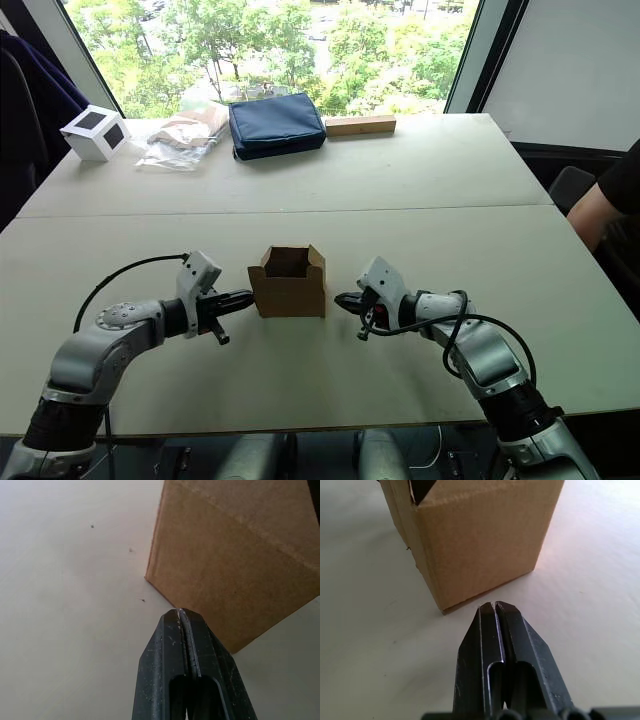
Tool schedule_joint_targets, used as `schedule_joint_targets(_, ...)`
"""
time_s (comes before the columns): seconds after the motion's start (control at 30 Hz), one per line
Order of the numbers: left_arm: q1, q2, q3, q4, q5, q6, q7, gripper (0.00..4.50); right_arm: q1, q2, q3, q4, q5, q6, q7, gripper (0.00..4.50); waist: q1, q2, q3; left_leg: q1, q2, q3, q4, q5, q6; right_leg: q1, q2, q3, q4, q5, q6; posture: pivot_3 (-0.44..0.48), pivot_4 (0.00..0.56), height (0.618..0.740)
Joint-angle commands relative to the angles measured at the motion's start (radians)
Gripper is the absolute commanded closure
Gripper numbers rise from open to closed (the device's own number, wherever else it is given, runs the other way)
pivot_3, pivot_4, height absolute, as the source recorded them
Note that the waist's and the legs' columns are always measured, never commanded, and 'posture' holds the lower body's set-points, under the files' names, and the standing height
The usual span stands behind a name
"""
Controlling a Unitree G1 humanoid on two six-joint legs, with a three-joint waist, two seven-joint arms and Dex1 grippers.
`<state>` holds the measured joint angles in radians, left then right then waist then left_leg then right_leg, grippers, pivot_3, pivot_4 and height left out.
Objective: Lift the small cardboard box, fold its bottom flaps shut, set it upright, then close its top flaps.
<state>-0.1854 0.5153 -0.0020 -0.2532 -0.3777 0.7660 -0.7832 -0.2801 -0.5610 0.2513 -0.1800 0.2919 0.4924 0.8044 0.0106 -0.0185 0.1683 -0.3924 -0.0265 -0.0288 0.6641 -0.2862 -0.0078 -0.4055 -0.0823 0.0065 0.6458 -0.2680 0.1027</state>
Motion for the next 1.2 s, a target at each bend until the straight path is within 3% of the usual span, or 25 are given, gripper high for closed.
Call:
schedule_joint_targets(0.03,-0.015,0.002,-0.042,-0.023,-0.001,-0.013,-0.002,4.48,-0.004,0.02,0.008,-0.014,-0.005,-0.019,0.017,4.5,0.0,0.0,0.0,0.0,0.0,0.0,0.0,0.0,0.0,0.0,0.0,0.0,0.0,0.0,0.0,0.0,0.15,0.737)
schedule_joint_targets(0.4,0.037,0.067,-0.066,-0.104,-0.066,0.049,-0.058,4.48,0.088,-0.013,0.002,-0.123,-0.008,0.026,0.037,4.5,-0.001,0.0,0.0,0.0,0.0,0.0,0.0,0.0,0.0,0.0,0.0,0.0,0.0,0.0,0.0,0.0,0.15,0.737)
schedule_joint_targets(0.7,0.035,0.137,-0.048,-0.049,-0.042,-0.001,-0.08,4.48,0.084,-0.056,-0.04,-0.109,-0.021,0.014,0.05,4.5,0.0,0.0,0.0,0.0,0.0,0.0,0.0,0.0,0.0,0.0,0.0,0.0,-0.001,0.0,0.0,0.0,0.15,0.737)
schedule_joint_targets(0.87,-0.039,0.221,0.04,0.001,-0.101,-0.001,-0.152,4.48,0.078,-0.154,-0.11,-0.129,-0.004,0.016,0.108,4.5,0.0,0.001,0.0,0.0,0.0,0.0,0.0,0.0,0.0,0.0,0.0,0.0,-0.001,0.0,0.0,0.0,0.15,0.737)
schedule_joint_targets(1.0,-0.137,0.253,0.087,-0.015,-0.214,0.071,-0.222,4.48,-0.019,-0.151,-0.203,-0.093,0.072,0.041,0.12,4.5,-0.001,0.001,0.0,0.0,0.0,0.0,0.0,0.0,0.0,0.0,0.0,-0.001,-0.001,0.0,0.0,0.0,0.15,0.737)
schedule_joint_targets(1.2,-0.266,0.282,-0.012,-0.021,-0.205,0.05,-0.285,4.48,-0.149,-0.076,-0.206,-0.112,0.202,0.156,0.138,4.5,-0.004,0.001,0.001,0.0,0.001,0.0,-0.001,0.0,0.0,0.0,0.001,-0.002,-0.002,0.0,0.0,0.0,0.15,0.737)
